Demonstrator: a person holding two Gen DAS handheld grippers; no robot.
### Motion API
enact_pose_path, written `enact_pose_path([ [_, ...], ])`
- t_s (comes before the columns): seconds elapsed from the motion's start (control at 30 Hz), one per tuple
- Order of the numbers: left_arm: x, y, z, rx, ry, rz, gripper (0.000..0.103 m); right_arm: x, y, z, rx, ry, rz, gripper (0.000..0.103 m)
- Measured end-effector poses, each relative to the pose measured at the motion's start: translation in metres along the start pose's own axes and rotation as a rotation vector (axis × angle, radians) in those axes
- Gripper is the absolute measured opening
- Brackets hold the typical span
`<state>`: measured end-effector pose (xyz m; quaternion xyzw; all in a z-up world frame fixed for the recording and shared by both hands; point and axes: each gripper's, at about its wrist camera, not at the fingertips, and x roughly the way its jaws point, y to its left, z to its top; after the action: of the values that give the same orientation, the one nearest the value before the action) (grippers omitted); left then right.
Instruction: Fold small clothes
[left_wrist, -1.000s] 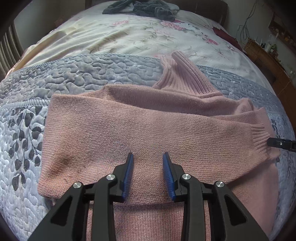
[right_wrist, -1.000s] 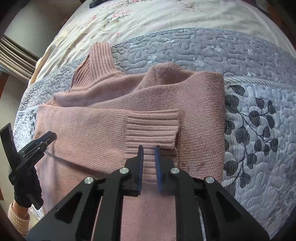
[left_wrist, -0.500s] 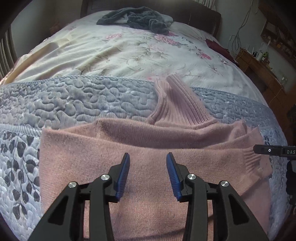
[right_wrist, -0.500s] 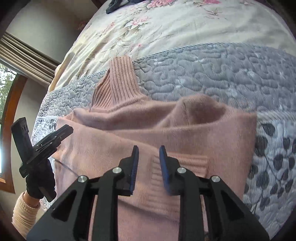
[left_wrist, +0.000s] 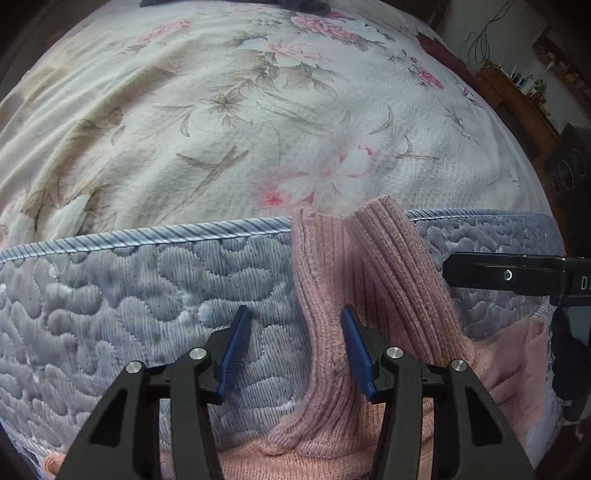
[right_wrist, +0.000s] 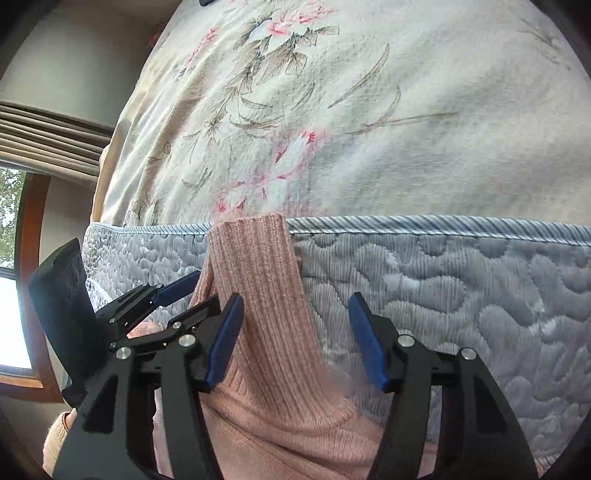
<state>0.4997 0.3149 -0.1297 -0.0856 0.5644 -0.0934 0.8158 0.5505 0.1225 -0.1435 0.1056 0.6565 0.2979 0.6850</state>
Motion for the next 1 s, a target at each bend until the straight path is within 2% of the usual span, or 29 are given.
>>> enact_pose_path([
  [0.07,0.001,-0.001,0.004,-0.001,-0.006,-0.046,0.051,0.008,0.0,0.003,-0.003,0.012,0.0,0.06],
  [0.13,0.002,0.001,0.007,-0.026,0.0,-0.067,0.036,0.012,0.001,0.004,-0.018,0.008,0.023,0.047],
  [0.17,0.004,0.002,0.008,-0.045,0.008,-0.1,0.014,0.012,0.002,0.004,-0.02,0.011,0.051,0.023],
  [0.2,0.004,0.003,0.008,-0.064,0.01,-0.125,0.012,0.011,0.002,0.003,-0.013,0.011,0.066,0.008],
  [0.33,-0.012,0.003,0.003,-0.06,-0.058,-0.124,0.01,-0.012,0.006,-0.007,-0.059,-0.059,0.03,0.007],
  [0.43,-0.043,0.002,-0.008,-0.07,-0.134,-0.19,0.009,-0.038,0.012,-0.02,-0.078,-0.108,0.064,0.007],
  [0.63,-0.104,-0.014,-0.05,0.046,-0.244,-0.232,0.009,-0.088,0.031,-0.072,-0.183,-0.162,0.096,0.007],
  [0.77,-0.125,-0.021,-0.085,0.073,-0.274,-0.25,0.009,-0.103,0.046,-0.119,-0.258,-0.172,0.083,0.007],
  [1.0,-0.132,-0.021,-0.15,0.093,-0.262,-0.244,0.01,-0.099,0.048,-0.19,-0.318,-0.151,0.041,0.007],
])
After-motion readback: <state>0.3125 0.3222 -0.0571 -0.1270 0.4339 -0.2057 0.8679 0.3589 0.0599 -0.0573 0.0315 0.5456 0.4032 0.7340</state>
